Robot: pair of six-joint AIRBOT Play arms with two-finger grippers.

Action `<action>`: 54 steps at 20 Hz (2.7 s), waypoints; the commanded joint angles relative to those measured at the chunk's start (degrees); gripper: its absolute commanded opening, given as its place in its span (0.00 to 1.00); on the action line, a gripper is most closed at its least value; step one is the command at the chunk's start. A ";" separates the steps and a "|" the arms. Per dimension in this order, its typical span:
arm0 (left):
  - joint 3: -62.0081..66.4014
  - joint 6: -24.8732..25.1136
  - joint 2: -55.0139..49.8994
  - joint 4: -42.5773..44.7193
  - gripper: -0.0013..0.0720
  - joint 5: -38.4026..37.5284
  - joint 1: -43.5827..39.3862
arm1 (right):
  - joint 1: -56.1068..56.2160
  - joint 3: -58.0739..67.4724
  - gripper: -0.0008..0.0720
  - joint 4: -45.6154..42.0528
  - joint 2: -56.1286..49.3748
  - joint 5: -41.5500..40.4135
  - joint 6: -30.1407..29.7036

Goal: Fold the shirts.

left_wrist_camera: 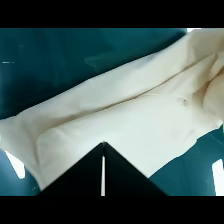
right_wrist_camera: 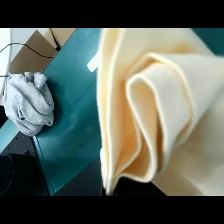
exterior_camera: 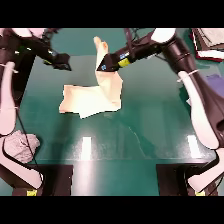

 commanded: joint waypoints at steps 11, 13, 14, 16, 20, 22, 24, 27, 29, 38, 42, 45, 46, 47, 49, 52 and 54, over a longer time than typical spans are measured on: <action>-0.24 -0.22 7.02 1.03 0.05 -4.63 7.74 | 13.25 1.18 0.69 24.09 -17.84 -22.03 -19.28; -0.26 -0.22 7.04 1.03 0.05 -6.43 7.74 | 9.60 0.26 0.66 24.04 -15.58 -15.39 -18.32; -0.26 -0.13 7.02 1.05 0.05 -7.39 7.74 | 6.91 -2.03 0.61 23.98 -13.64 -11.10 -17.55; -0.26 -0.09 7.02 1.01 0.05 -7.67 7.74 | 1.38 -7.93 0.61 19.19 -9.55 -3.19 -15.45; -0.44 -0.09 6.97 0.15 0.05 -7.50 7.74 | -8.74 -23.02 0.61 3.39 -0.20 2.03 -9.68; -0.44 -0.09 6.97 -0.04 0.05 -7.45 7.74 | -13.27 -31.41 0.61 1.95 4.04 -2.49 -7.02; -0.44 -0.09 6.97 -0.04 0.05 -7.32 7.74 | -16.06 -39.04 0.62 2.29 6.97 -8.87 -6.08; -0.44 -0.09 6.97 -0.07 0.05 -6.32 7.72 | -16.39 -45.16 0.96 7.91 6.71 -12.07 -6.51; -0.44 -0.11 6.97 -0.09 0.05 -6.29 7.72 | -14.93 -46.16 0.96 11.61 4.70 -13.73 -7.26; -0.44 0.00 6.97 -0.79 0.05 -5.99 6.12 | -5.22 -34.95 0.92 18.71 -5.90 -18.69 -9.11; -0.44 0.02 6.97 -0.87 0.05 -6.19 6.12 | -2.16 -28.04 0.42 18.67 -9.75 -19.12 -9.11; -0.44 0.02 6.97 -0.90 0.05 -6.51 6.12 | -1.70 -25.16 0.03 18.51 -11.08 -19.26 -9.20; -0.44 0.02 6.97 -0.90 0.05 -6.64 6.12 | -1.73 -24.85 0.03 18.43 -10.97 -19.37 -9.57; -0.44 0.02 6.97 -0.87 0.05 -6.62 6.12 | -2.10 -24.48 0.03 17.99 -10.67 -19.04 -9.57; -0.44 0.02 6.97 -0.90 0.05 -6.67 6.12 | -4.15 -25.79 0.03 17.90 -8.11 -18.99 -9.60; -0.44 -0.07 6.99 -1.16 0.05 -6.67 6.12 | -12.02 -32.11 0.03 12.22 1.25 -19.45 -9.53; -0.44 -0.37 6.97 -1.68 0.05 -6.56 6.01 | -19.98 -36.54 0.03 7.45 8.46 -17.94 -9.51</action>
